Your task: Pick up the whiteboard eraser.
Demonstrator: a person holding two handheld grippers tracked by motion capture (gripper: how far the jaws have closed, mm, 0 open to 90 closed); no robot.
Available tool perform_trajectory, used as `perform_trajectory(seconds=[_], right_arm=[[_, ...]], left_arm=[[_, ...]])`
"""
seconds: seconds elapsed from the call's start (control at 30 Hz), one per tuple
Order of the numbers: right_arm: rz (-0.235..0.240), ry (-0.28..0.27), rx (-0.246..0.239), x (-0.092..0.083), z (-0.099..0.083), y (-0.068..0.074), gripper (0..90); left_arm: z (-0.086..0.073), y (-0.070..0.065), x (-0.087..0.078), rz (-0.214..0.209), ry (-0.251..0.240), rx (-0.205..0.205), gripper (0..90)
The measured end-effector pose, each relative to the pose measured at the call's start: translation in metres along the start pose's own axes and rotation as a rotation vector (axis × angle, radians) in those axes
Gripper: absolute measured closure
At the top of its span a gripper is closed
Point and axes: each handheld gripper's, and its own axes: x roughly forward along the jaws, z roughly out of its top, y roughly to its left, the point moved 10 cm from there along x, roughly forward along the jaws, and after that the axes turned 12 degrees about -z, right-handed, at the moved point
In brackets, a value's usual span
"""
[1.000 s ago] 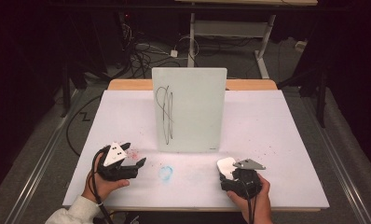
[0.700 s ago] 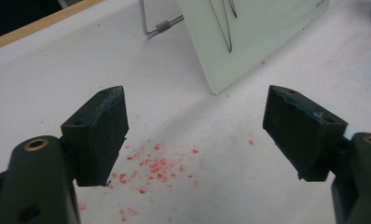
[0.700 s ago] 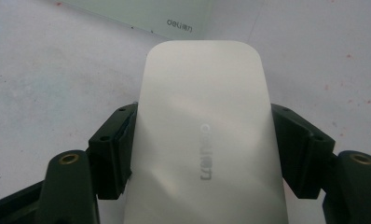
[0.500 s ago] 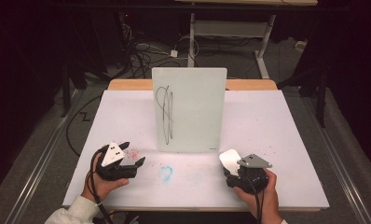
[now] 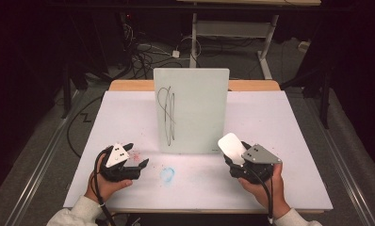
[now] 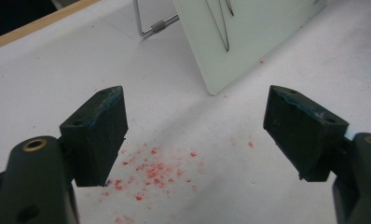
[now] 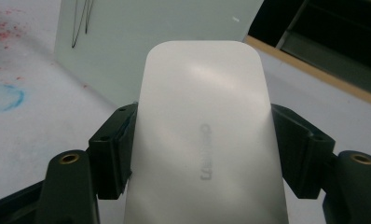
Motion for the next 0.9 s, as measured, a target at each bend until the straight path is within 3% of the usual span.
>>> perform_trajectory(seconds=[0.33, 0.5, 0.9], right_arm=[[-0.023, -0.095, -0.017, 0.009, 0.032, -0.002, 30.9], [-0.032, -0.129, -0.013, 0.012, 0.044, -0.001, 30.9], [-0.034, -0.164, -0.031, 0.02, 0.065, 0.007, 30.9]], left_arm=[[-0.001, 0.007, -0.001, 0.018, -0.005, -0.006, 21.3], [0.001, 0.009, 0.0, 0.044, -0.006, 0.014, 21.6], [0.0, 0.011, -0.003, 0.064, -0.013, 0.021, 22.6]])
